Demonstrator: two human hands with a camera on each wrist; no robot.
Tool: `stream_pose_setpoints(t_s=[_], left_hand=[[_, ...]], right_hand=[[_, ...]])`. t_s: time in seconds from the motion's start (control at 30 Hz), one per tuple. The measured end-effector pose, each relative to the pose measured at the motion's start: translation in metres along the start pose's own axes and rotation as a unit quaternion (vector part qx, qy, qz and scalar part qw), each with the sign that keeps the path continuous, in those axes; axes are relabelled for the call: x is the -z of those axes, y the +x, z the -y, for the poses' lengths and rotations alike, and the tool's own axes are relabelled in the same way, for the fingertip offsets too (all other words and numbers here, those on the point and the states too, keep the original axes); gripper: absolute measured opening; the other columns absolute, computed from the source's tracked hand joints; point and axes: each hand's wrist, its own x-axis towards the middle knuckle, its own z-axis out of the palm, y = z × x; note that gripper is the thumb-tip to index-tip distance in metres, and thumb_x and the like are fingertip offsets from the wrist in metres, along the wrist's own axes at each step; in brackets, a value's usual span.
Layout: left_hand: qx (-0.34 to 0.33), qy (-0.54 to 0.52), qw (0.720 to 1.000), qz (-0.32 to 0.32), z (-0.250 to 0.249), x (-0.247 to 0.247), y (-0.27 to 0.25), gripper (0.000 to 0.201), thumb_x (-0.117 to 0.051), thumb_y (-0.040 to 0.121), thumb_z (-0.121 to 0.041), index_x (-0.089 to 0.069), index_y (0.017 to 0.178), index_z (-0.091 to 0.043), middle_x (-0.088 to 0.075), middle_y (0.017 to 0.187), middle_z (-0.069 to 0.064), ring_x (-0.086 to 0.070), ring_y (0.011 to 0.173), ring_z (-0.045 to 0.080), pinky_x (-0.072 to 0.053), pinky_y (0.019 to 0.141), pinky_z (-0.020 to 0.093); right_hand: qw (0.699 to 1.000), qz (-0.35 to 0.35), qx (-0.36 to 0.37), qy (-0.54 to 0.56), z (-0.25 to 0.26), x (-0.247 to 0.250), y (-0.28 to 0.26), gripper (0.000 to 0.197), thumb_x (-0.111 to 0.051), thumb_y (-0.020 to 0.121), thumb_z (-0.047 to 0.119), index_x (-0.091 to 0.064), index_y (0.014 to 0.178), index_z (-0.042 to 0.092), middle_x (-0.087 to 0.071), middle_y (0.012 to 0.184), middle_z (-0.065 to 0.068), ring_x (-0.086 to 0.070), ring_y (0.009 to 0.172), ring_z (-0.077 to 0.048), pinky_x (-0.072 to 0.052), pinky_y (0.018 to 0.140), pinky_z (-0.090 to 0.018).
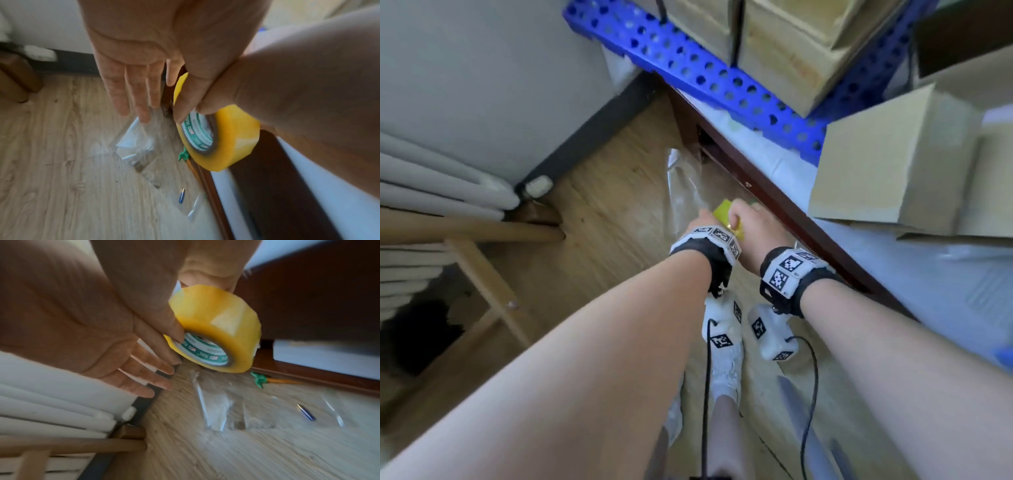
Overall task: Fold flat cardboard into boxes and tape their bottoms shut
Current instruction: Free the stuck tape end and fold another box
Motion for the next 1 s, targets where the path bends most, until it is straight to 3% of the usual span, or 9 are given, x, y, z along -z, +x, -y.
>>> stream_pose_setpoints(t_s=[0.13,0.2,0.3,0.4,0.53,0.63,0.73,0.9,1.0], left_hand=[[-0.029,-0.064,0.997,-0.024,-0.006,0.088,-0.072,0.027,-0.063,0.090,-0.019,-0.050,0.113,-0.013,-0.054,0.082,0.002,-0.056,0.078,0.023,-0.037,0.056,0.024],[-0.040,-0.106,0.992,-0.051,-0.004,0.135,-0.114,0.044,-0.062,0.091,-0.019,-0.048,0.132,-0.013,-0.062,0.115,0.007,-0.060,0.106,0.029,-0.043,0.072,0.026],[-0.040,-0.155,0.981,-0.106,0.001,0.191,-0.172,0.080,-0.065,0.089,-0.019,-0.020,0.155,-0.021,-0.044,0.148,0.007,-0.048,0.131,0.027,-0.038,0.090,0.028],[-0.059,-0.145,0.975,-0.156,0.020,0.243,-0.232,0.080,-0.065,0.084,-0.020,-0.024,0.153,-0.027,-0.048,0.144,0.009,-0.051,0.127,0.029,-0.044,0.099,0.035],[-0.111,-0.108,0.959,-0.237,0.060,0.296,-0.302,0.047,-0.059,0.087,-0.021,-0.048,0.133,-0.023,-0.061,0.123,0.008,-0.059,0.112,0.032,-0.044,0.083,0.032],[-0.119,-0.148,0.938,-0.289,0.113,0.323,-0.347,0.031,-0.054,0.090,-0.016,-0.060,0.121,-0.020,-0.068,0.113,0.009,-0.063,0.105,0.032,-0.051,0.087,0.035],[-0.115,-0.205,0.915,-0.328,0.185,0.337,-0.375,0.033,-0.053,0.094,-0.022,-0.061,0.126,-0.025,-0.069,0.116,0.008,-0.063,0.108,0.028,-0.050,0.090,0.032],[-0.091,-0.256,0.895,-0.354,0.323,0.346,-0.414,0.034,-0.050,0.098,-0.023,-0.059,0.132,-0.020,-0.067,0.122,0.013,-0.061,0.113,0.033,-0.048,0.094,0.040],[-0.050,-0.257,0.894,-0.363,0.407,0.350,-0.433,0.034,-0.051,0.098,-0.023,-0.059,0.131,-0.018,-0.066,0.122,0.014,-0.059,0.115,0.036,-0.046,0.092,0.039]], right_hand=[[0.998,-0.040,0.037,0.008,0.083,0.064,-0.024,0.028,-0.060,0.079,0.011,-0.036,0.083,0.025,-0.041,0.080,0.004,-0.047,0.068,-0.029,-0.046,0.064,-0.041],[0.997,-0.054,0.059,0.012,0.129,0.098,-0.041,0.028,-0.059,0.078,0.006,-0.037,0.083,0.023,-0.042,0.080,0.001,-0.046,0.069,-0.030,-0.044,0.063,-0.041],[0.993,-0.069,0.093,0.012,0.190,0.139,-0.068,0.029,-0.057,0.079,0.004,-0.036,0.082,0.022,-0.049,0.084,-0.005,-0.047,0.072,-0.030,-0.041,0.063,-0.039],[0.989,-0.077,0.122,0.029,0.260,0.168,-0.109,0.030,-0.056,0.079,0.002,-0.034,0.084,0.023,-0.048,0.085,-0.003,-0.047,0.073,-0.028,-0.041,0.063,-0.039],[0.980,-0.089,0.169,0.056,0.342,0.181,-0.166,0.030,-0.058,0.081,0.007,-0.034,0.086,0.023,-0.049,0.088,-0.004,-0.048,0.077,-0.030,-0.039,0.064,-0.039],[0.972,-0.091,0.193,0.093,0.400,0.174,-0.206,0.032,-0.066,0.084,0.015,-0.035,0.086,0.023,-0.054,0.087,-0.004,-0.050,0.078,-0.029,-0.033,0.062,-0.035],[0.969,-0.082,0.212,0.095,0.459,0.144,-0.244,0.033,-0.070,0.082,0.015,-0.037,0.087,0.019,-0.053,0.085,-0.003,-0.051,0.080,-0.030,-0.033,0.065,-0.037],[0.969,-0.048,0.216,0.110,0.549,0.055,-0.300,0.037,-0.073,0.079,0.022,-0.039,0.095,0.020,-0.052,0.079,0.003,-0.052,0.078,-0.025,-0.033,0.064,-0.031],[0.964,-0.016,0.228,0.139,0.599,-0.003,-0.331,0.033,-0.067,0.088,0.036,-0.043,0.099,0.018,-0.053,0.083,0.004,-0.054,0.082,-0.023,-0.036,0.069,-0.031]])
